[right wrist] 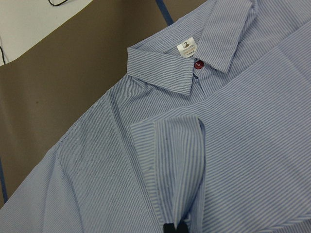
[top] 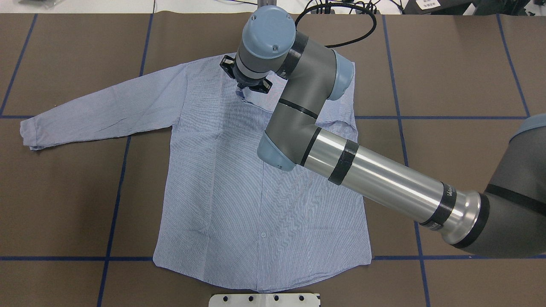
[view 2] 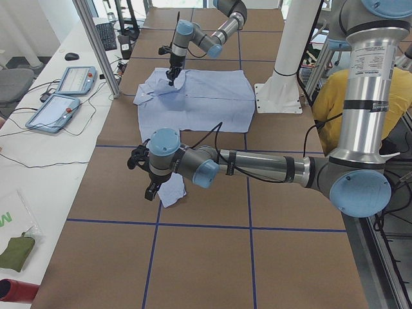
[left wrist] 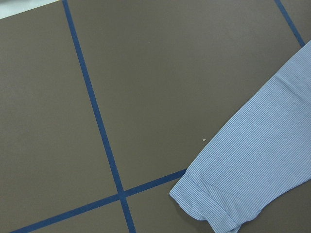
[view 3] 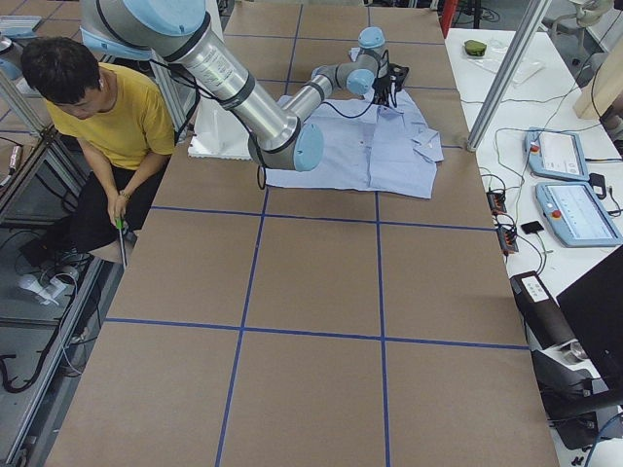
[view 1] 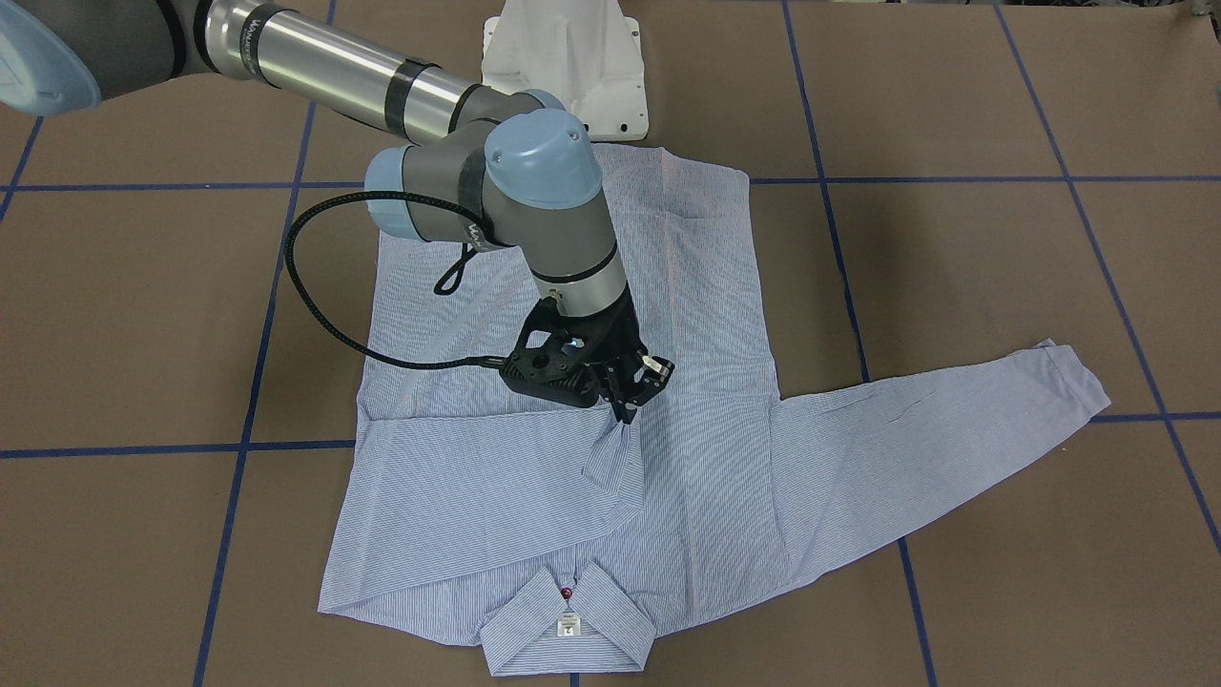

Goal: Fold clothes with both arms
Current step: 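Carry the cuff with the right gripper across the shirt toward the collar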

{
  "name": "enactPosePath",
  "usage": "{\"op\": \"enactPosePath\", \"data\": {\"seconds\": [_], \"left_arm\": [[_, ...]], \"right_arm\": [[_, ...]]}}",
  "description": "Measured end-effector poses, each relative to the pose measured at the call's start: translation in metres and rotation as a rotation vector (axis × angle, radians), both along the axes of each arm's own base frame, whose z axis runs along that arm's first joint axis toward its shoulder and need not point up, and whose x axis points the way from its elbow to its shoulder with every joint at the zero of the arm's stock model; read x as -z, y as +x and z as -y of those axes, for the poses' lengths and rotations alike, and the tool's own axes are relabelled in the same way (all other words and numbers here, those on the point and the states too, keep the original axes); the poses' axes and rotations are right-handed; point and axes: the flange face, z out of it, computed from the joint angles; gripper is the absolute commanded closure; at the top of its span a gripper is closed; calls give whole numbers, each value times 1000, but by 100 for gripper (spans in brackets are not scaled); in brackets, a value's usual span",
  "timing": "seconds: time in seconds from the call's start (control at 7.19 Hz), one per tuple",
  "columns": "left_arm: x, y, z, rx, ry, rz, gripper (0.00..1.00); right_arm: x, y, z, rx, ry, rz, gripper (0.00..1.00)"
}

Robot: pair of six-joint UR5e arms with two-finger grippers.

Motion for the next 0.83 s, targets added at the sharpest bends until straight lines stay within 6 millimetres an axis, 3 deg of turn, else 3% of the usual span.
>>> {"op": "enactPosePath", "data": {"seconds": [0.14, 0.56, 0.83], "left_arm": [[0, 0, 0, -1, -1, 0, 0], [-1, 2, 0, -6, -4, -5, 0], [3, 7, 0, -22, -14, -50, 0]], "right_arm": [[3, -6, -2, -12, -8, 0, 2], [22, -28, -10, -69, -37, 10, 1], [33, -30, -7, -95, -60, 23, 1]]}}
